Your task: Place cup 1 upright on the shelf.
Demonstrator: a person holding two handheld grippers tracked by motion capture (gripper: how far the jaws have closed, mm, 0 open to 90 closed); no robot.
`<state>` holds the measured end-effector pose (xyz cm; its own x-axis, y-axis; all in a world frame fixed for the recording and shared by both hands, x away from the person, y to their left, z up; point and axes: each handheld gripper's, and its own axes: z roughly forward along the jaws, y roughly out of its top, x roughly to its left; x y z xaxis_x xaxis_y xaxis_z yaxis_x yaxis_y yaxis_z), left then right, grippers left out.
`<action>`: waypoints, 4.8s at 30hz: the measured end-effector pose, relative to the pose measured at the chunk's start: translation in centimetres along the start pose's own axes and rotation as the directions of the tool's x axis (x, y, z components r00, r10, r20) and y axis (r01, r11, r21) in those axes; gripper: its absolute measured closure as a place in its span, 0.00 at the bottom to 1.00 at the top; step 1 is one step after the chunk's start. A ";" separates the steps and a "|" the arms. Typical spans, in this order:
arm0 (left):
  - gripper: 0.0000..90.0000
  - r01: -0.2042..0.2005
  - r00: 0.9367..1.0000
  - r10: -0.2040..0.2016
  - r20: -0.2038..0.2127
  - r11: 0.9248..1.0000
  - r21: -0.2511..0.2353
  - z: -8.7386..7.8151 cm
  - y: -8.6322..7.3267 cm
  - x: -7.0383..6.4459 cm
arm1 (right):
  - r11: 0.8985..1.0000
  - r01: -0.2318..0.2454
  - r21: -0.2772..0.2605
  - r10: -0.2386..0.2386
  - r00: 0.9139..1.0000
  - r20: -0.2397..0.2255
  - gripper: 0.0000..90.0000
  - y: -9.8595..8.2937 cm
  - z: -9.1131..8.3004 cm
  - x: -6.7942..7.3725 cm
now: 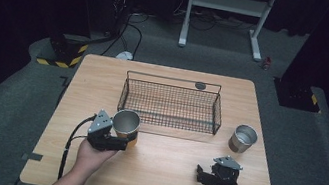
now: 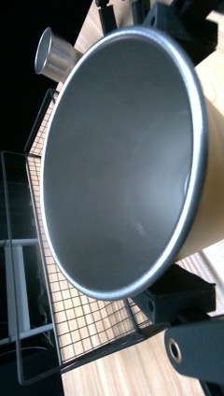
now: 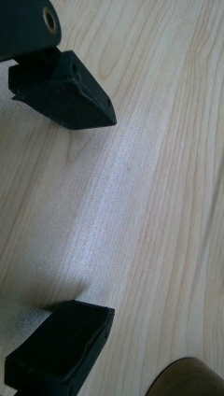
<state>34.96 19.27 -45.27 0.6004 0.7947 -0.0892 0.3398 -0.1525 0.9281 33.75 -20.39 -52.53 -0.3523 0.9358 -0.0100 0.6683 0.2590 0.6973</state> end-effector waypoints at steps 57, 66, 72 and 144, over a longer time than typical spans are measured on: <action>0.17 0.001 0.999 -0.002 -0.048 1.000 -0.007 4.8 8.3 2.2 | 1.000 0.010 -0.001 -0.010 1.000 -0.005 0.09 0.0 0.0 0.0; 0.17 0.021 0.998 -0.022 -0.064 1.000 -0.019 5.6 9.2 3.1 | 1.000 0.009 -0.001 -0.009 1.000 -0.005 0.09 0.0 0.0 0.0; 0.17 0.039 0.996 -0.041 -0.074 0.999 -0.023 6.5 9.6 3.8 | 1.000 0.010 -0.001 -0.010 1.000 -0.005 0.09 0.0 0.0 0.0; 0.17 0.128 0.967 -0.068 -0.244 0.962 0.240 14.8 5.8 6.0 | 1.000 0.013 -0.001 -0.013 1.000 -0.010 0.09 -0.1 -0.1 -0.1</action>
<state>51.27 14.39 -45.75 0.3807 0.9227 -0.0611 0.5780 -0.1859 0.7946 33.69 -20.48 -52.52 -0.3680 0.9298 -0.0118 0.6629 0.2712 0.6978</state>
